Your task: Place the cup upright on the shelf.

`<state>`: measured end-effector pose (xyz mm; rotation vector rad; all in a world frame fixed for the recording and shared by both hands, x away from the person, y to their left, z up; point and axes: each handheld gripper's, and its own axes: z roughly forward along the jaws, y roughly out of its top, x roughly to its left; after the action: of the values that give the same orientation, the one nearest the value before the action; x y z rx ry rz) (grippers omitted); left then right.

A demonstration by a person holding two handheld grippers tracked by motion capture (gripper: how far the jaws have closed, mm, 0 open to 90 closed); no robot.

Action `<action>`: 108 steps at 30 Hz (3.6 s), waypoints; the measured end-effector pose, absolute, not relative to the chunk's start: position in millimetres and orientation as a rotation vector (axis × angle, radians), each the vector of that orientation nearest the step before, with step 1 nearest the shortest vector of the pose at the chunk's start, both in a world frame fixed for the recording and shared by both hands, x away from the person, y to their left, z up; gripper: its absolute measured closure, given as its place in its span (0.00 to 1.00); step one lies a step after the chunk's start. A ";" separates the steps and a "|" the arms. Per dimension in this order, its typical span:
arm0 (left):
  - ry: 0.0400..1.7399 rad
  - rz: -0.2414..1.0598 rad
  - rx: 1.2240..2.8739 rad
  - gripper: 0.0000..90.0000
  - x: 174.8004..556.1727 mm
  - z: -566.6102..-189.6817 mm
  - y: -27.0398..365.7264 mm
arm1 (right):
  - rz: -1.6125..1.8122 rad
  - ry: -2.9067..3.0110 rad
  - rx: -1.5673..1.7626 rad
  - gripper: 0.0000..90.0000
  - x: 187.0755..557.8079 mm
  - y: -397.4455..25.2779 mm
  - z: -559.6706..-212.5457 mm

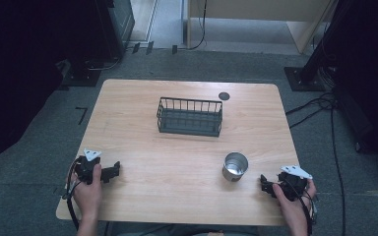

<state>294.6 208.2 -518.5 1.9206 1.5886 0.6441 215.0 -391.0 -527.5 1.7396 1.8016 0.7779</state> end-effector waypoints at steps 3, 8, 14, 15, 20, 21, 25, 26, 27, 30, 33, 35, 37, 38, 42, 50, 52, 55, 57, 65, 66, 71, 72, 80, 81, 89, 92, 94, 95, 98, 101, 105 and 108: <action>1.590 0.645 1.920 0.00 294.8 -518.6 208.1 | 0.776 1.796 1.744 0.00 214.8 -390.8 -527.4; 1.589 0.645 1.920 0.00 294.9 -518.6 208.2 | 0.763 1.787 1.728 0.00 213.4 -386.8 -527.1; 1.589 0.645 1.921 0.00 294.8 -518.6 208.2 | 0.828 1.792 1.734 0.00 212.6 -383.4 -520.8; 1.589 0.645 1.920 0.00 294.8 -518.6 208.2 | 0.840 1.788 1.731 0.00 212.6 -382.7 -518.2; 1.589 0.645 1.920 0.00 294.8 -518.6 208.2 | 0.888 1.819 1.695 0.00 215.8 -375.3 -505.0; 1.589 0.646 1.920 0.00 294.8 -518.6 208.2 | 0.896 1.828 1.680 0.00 216.6 -370.4 -501.7; 1.589 0.645 1.921 0.00 294.8 -518.6 208.2 | 0.899 1.862 1.648 0.00 217.7 -361.8 -499.1; 1.589 0.645 1.921 0.00 294.8 -518.6 208.2 | 0.898 1.870 1.643 0.00 217.8 -359.9 -498.8; 1.589 0.645 1.920 0.00 294.8 -518.6 208.2 | 0.898 1.870 1.643 0.00 217.8 -359.9 -498.8; 1.589 0.645 1.921 0.00 294.8 -518.6 208.1 | 0.896 1.897 1.623 0.00 216.0 -354.4 -498.4; 1.589 0.645 1.921 0.00 294.8 -518.6 208.1 | 0.897 1.909 1.620 0.00 214.2 -352.3 -498.5; 1.589 0.645 1.921 0.00 294.8 -518.6 208.1 | 0.904 1.929 1.610 0.00 211.5 -349.5 -499.2; 1.589 0.646 1.920 0.00 294.8 -518.6 208.1 | 0.907 1.943 1.605 0.00 210.8 -348.7 -499.5; 1.589 0.646 1.921 0.00 294.8 -518.6 208.2 | 0.908 1.956 1.600 0.00 210.1 -347.8 -499.6; 1.589 0.645 1.921 0.00 294.8 -518.6 208.1 | 0.921 1.998 1.566 0.01 207.3 -339.1 -500.3; 1.589 0.645 1.921 0.00 294.8 -518.6 208.1 | 0.983 2.063 1.509 0.01 208.5 -324.4 -497.0; 1.589 0.645 1.921 0.00 294.8 -518.6 208.1 | 0.983 2.065 1.507 0.01 208.9 -323.2 -496.6; 1.589 0.645 1.920 0.00 294.8 -518.6 208.1 | 0.994 2.067 1.505 0.01 211.2 -318.7 -496.2; 1.589 0.645 1.921 0.00 294.8 -518.6 208.1 | 1.000 2.071 1.499 0.01 213.3 -314.9 -496.1; 1.589 0.645 1.921 0.00 294.8 -518.6 208.1 | 1.063 2.065 1.484 0.01 222.5 -298.7 -491.6; 1.590 0.645 1.920 0.00 294.8 -518.6 208.1 | 1.060 2.060 1.481 0.01 224.0 -296.5 -490.9; 1.590 0.644 1.920 0.00 294.8 -518.6 208.0 | 1.045 2.024 1.506 0.02 233.4 -286.0 -490.2; 1.590 0.645 1.920 0.00 294.8 -518.6 208.0 | 1.039 2.013 1.511 0.04 234.5 -284.2 -490.5; 1.590 0.645 1.919 0.00 294.8 -518.6 208.0 | 0.996 1.988 1.513 0.14 239.5 -276.7 -494.0; 1.590 0.645 1.919 0.00 294.8 -518.6 208.0 | 1.001 1.988 1.508 0.15 240.2 -275.8 -494.2; 1.590 0.645 1.920 0.00 294.8 -518.6 208.0 | 0.989 1.987 1.483 0.19 240.4 -273.2 -493.4; 1.590 0.645 1.920 0.00 294.8 -518.6 208.1 | 0.986 1.987 1.479 0.20 240.5 -272.8 -493.2; 1.590 0.645 1.920 0.00 294.8 -518.6 208.1 | 0.982 1.979 1.472 0.20 240.1 -272.3 -492.4; 1.590 0.645 1.920 0.00 294.8 -518.6 208.1 | 0.982 1.979 1.472 0.20 240.1 -272.3 -492.4; 1.590 0.644 1.920 0.00 294.8 -518.6 208.1 | 0.994 1.968 1.470 0.20 240.0 -272.7 -489.8; 1.590 0.645 1.919 0.00 294.8 -518.6 208.0 | 1.001 1.955 1.470 0.20 240.8 -273.0 -486.1; 1.590 0.645 1.920 0.00 294.8 -518.6 208.1 | 1.014 1.947 1.461 0.20 242.8 -272.6 -480.0; 1.590 0.645 1.919 0.00 294.8 -518.6 208.0 | 1.025 1.941 1.451 0.20 245.2 -271.4 -475.2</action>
<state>294.8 208.0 -518.6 1.9190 1.5901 0.6448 245.2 -271.4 -475.2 1.4512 1.9415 1.0253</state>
